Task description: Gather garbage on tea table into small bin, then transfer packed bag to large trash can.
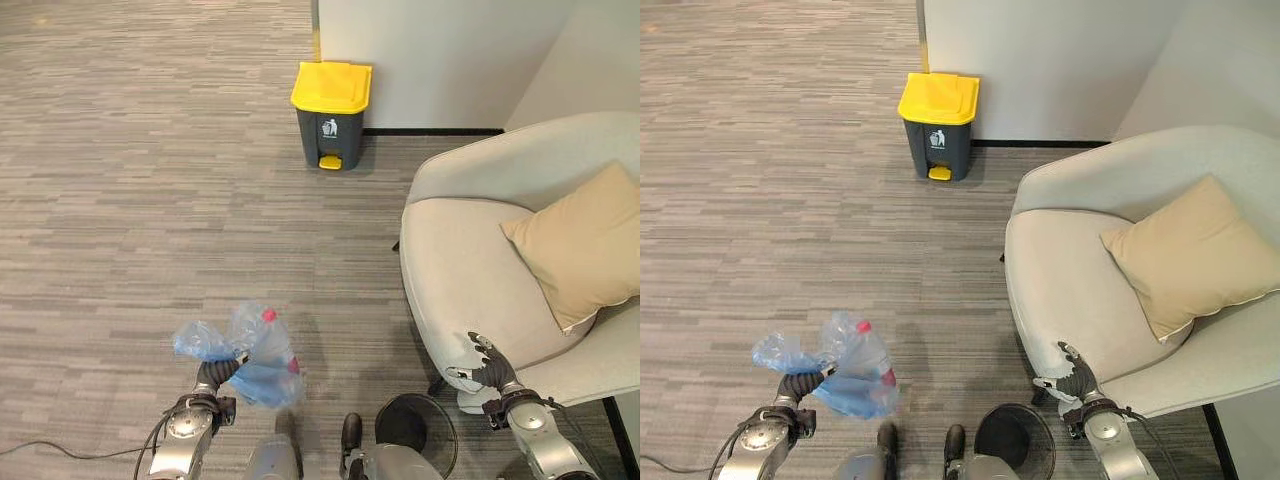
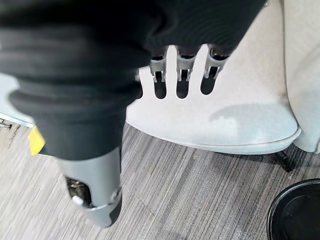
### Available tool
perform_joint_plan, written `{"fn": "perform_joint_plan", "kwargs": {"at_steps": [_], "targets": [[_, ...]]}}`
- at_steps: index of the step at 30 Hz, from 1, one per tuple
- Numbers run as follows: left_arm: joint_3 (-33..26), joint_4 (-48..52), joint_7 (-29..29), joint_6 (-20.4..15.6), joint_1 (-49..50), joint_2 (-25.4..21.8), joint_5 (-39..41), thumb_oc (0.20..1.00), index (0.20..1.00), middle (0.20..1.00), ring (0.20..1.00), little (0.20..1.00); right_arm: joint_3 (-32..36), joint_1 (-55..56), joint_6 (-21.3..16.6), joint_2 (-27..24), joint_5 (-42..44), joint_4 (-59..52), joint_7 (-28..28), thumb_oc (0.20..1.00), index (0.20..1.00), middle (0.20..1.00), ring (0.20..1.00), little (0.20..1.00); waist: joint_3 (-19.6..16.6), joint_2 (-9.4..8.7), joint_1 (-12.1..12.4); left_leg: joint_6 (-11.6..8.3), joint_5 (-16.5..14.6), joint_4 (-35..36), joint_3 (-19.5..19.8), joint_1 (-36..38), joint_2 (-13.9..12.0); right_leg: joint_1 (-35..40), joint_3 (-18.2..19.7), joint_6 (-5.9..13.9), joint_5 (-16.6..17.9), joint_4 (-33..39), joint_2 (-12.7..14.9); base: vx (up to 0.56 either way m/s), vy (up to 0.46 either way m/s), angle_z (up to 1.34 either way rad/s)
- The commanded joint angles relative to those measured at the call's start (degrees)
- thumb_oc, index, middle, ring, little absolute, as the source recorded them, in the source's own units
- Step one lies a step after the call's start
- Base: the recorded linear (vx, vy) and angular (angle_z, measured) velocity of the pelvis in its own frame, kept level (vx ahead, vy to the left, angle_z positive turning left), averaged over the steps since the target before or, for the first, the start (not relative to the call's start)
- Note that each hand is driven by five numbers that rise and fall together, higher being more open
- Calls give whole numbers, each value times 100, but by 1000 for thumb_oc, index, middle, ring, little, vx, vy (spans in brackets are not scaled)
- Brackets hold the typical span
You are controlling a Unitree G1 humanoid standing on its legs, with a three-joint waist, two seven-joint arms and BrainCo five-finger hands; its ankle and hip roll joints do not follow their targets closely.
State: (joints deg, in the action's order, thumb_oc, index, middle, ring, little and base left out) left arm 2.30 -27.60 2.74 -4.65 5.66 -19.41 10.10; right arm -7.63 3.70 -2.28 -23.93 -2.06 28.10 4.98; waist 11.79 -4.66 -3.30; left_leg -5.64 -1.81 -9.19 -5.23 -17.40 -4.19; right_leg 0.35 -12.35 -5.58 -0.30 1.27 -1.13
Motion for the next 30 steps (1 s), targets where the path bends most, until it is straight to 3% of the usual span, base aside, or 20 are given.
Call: {"fn": "perform_joint_plan", "kwargs": {"at_steps": [1, 2, 8, 9, 12, 16, 20, 23, 24, 25, 26, 27, 29, 30], "targets": [[14, 318, 76, -213, 99, -442, -39, 200, 200, 200, 200, 200, 42, 98, -168, 16, 117, -15, 166, 1000, 1000, 1000, 1000, 1000, -16, -5, 175, 164, 289, -83, -255, 164, 124, -83, 329, 922, -646, -445, 453, 345, 158, -13], [17, 335, 84, -213, 100, -435, -34, 200, 200, 200, 200, 200, 37, 88, -153, 58, 120, 39, 183, 1000, 1000, 1000, 1000, 1000, -15, 17, 242, 137, 465, 34, -257, 30, 138, 89, 400, 930, -726, -430, 421, 397, 213, -18], [-19, 384, 50, -193, 194, -452, -86, 200, 200, 200, 200, 200, 42, 56, -105, 192, -24, 77, 141, 1000, 1000, 1000, 1000, 1000, -204, -56, 313, 358, 148, -8, -215, 249, 276, 322, 590, 1127, -902, -658, 674, 330, 229, -21], [-81, 398, 68, -170, 183, -531, -80, 200, 200, 200, 200, 200, 13, -49, -90, 315, 59, 139, 102, 1000, 1000, 1000, 1000, 1000, -219, -119, 355, 588, -88, -73, -289, 411, 394, 85, 768, 1256, -747, -1393, 834, 298, 294, 4], [-128, 368, 148, -191, 98, -618, -23, 200, 200, 200, 200, 200, 15, -175, -99, 469, 260, 251, 134, 1000, 1000, 1000, 1000, 1000, -154, -103, 328, 751, -282, 86, -327, 777, 469, -579, 797, 1312, -321, -2247, 842, 314, 241, -18], [-200, 342, 201, -204, 93, -657, 74, 200, 200, 200, 200, 200, -1, -266, -71, 424, 379, 273, 120, 1000, 1000, 1000, 1000, 1000, -36, -23, 239, 778, -470, 339, -300, 1236, 524, -1145, 475, 1253, -218, -1788, 794, 305, 89, -7], [-220, 212, 207, -206, 46, -578, 91, 200, 200, 200, 200, 200, -43, -267, -30, 345, 311, 243, 106, 1000, 1000, 1000, 1000, 1000, 141, -49, 41, 724, -959, 418, -98, 1961, 755, -1822, 41, 1456, 336, -540, 827, 532, -9, -1], [-156, 275, 153, -210, 97, -524, 28, 200, 200, 200, 200, 200, -12, -128, -48, 334, 317, 182, 85, 1000, 1000, 1000, 1000, 1000, 20, -38, -65, 610, -1297, 440, 153, 2436, 754, -1772, 84, 1399, 433, -564, 850, 593, -154, 40], [-143, 277, 162, -190, 118, -503, 49, 200, 200, 200, 200, 200, 8, -84, -53, 315, 331, 164, 95, 1000, 1000, 1000, 1000, 1000, -36, 24, -89, 521, -1345, 396, 196, 2582, 627, -1769, 89, 1333, 365, -738, 818, 595, -201, 85], [-137, 296, 140, -187, 167, -486, 63, 200, 200, 200, 200, 200, 19, -71, -42, 316, 341, 146, 89, 1000, 1000, 1000, 1000, 1000, -94, 29, -118, 473, -1323, 322, 210, 2574, 583, -1740, 61, 1304, 359, -788, 852, 519, -228, 73], [-100, 221, 148, -189, 173, -437, 33, 200, 200, 200, 200, 200, 45, -61, -107, 283, 375, 153, 126, 1000, 1000, 1000, 1000, 1000, -180, 136, -154, 208, -1022, -26, 134, 2579, 332, -1584, -82, 1199, 266, -830, 760, 447, -244, 87], [-76, 246, 114, -169, 195, -422, 38, 200, 200, 200, 200, 200, 53, -35, -112, 266, 376, 77, 112, 1000, 1000, 1000, 1000, 1000, -225, 156, -162, 107, -795, -336, 109, 2483, 211, -1463, -123, 1129, 172, -820, 698, 458, -285, 60], [-78, 232, 95, -176, 207, -377, 121, 200, 200, 200, 200, 200, 26, -37, -133, 202, 366, 98, 132, 1000, 1000, 1000, 1000, 1000, -294, 156, -156, 25, -445, -906, 46, 2321, 37, -1188, -183, 976, -23, -741, 555, 425, -230, 22], [-15, 176, 110, -158, 160, -331, 177, 200, 200, 200, 200, 200, 3, -84, -107, 147, 392, 163, 156, 1000, 1000, 1000, 1000, 1000, -257, 76, -96, 205, -444, -1227, -10, 1901, 40, -866, -82, 894, -230, -650, 524, 482, -184, -18]]}}
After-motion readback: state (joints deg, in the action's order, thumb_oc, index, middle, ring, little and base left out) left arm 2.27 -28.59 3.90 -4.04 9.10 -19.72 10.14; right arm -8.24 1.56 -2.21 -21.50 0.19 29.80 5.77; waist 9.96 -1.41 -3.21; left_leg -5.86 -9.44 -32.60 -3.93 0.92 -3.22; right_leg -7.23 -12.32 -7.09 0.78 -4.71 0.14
